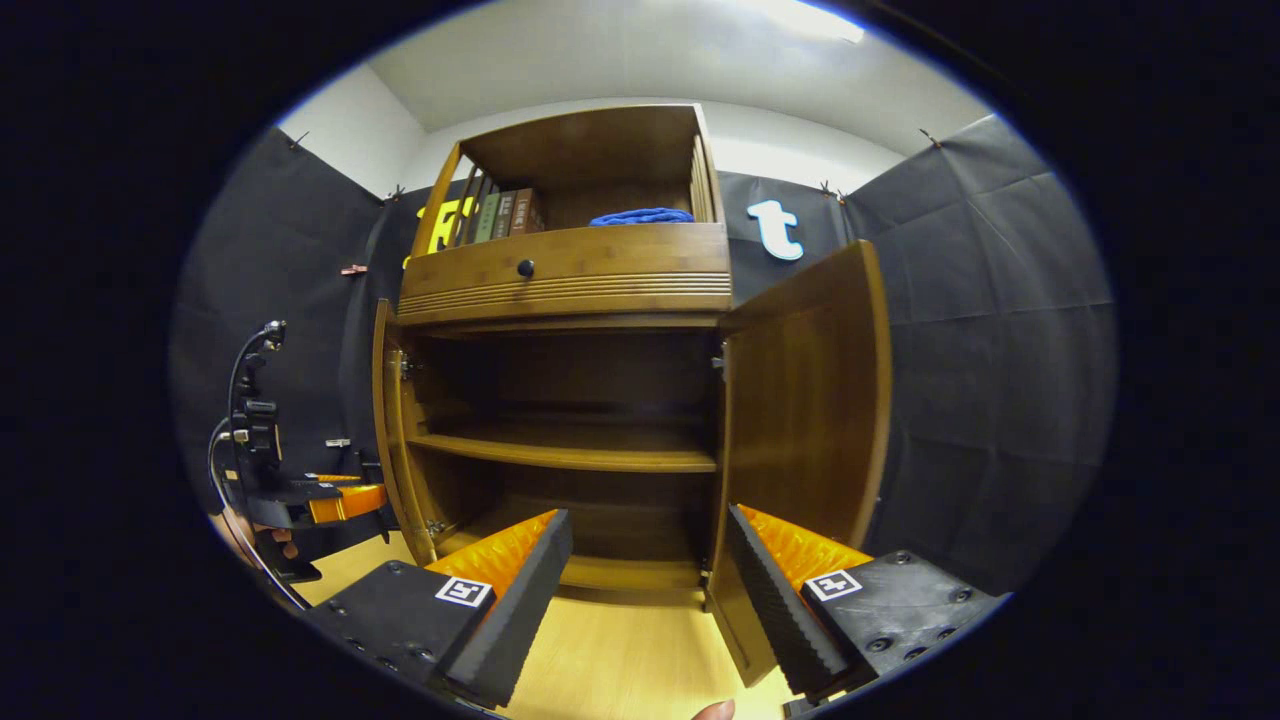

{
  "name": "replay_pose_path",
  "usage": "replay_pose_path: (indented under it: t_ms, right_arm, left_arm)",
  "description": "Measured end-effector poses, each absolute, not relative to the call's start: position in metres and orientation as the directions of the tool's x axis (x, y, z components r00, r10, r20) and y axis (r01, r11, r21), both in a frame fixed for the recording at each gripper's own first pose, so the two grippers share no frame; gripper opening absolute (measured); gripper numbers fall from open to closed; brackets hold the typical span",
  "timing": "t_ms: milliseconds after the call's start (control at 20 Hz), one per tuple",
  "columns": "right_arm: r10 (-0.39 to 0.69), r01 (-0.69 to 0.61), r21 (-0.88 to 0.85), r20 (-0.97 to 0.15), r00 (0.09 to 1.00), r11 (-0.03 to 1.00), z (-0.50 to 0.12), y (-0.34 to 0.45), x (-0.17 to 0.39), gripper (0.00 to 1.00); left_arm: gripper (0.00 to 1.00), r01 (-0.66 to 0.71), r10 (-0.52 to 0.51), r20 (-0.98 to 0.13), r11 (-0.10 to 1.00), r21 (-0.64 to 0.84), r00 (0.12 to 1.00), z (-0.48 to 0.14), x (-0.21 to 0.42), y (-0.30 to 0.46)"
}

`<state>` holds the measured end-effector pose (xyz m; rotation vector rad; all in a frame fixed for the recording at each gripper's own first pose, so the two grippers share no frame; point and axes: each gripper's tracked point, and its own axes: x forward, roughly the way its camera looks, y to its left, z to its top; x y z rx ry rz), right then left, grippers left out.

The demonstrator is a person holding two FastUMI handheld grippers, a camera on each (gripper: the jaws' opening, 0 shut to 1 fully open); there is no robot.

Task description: Open the right door of the double-door shoe cabinet with the right hand, and open the left door with the left hand.

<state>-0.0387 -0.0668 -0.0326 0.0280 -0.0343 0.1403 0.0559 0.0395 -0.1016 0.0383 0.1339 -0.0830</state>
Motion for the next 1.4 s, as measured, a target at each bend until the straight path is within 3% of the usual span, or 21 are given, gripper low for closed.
replay_pose_path:
  t_ms: [250, 850, 1400]
  right_arm:
    - [0.195, -0.195, 0.007, 0.017, 0.981, 0.981, -0.039, -0.037, -0.038, 0.96]
    - [0.231, -0.231, -0.008, 0.009, 0.973, 0.973, -0.042, -0.013, -0.031, 0.99]
    - [0.22, -0.22, -0.029, 0.005, 0.975, 0.975, -0.046, -0.008, -0.025, 0.98]
  left_arm:
    - [0.25, 0.06, -0.056, -0.134, 0.998, 0.028, 0.989, -0.102, 0.04, 0.064]
    - [0.16, -0.032, 0.039, -0.157, 0.998, 0.048, 0.987, -0.108, 0.026, 0.123]
    - [0.11, 0.027, -0.022, -0.116, 0.999, 0.04, 0.993, -0.096, 0.02, 0.17]
